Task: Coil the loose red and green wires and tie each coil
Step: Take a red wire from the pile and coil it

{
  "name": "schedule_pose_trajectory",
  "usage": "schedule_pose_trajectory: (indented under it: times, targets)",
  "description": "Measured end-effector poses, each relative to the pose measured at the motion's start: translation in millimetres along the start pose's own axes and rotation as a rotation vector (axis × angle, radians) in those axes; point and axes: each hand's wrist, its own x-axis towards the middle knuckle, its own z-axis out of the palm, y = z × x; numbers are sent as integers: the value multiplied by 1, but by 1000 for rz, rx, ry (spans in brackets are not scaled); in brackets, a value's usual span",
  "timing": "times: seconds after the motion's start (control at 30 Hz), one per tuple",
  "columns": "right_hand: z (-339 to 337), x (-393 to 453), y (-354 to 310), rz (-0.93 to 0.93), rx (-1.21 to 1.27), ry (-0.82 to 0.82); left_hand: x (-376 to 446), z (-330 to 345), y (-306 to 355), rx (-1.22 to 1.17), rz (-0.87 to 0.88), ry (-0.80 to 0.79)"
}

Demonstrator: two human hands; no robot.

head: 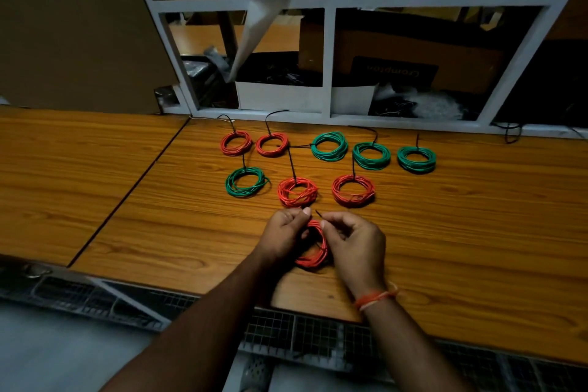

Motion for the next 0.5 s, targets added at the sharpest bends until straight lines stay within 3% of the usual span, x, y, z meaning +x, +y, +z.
schedule_pose_trajectory:
  times: [0.3, 0.5]
  targets:
    - [6, 16, 4, -322, -283, 10, 5, -6, -4, 47, -10, -51]
    - [10, 29, 12, -365, -309, 4, 8, -8, -8, 70, -2, -55]
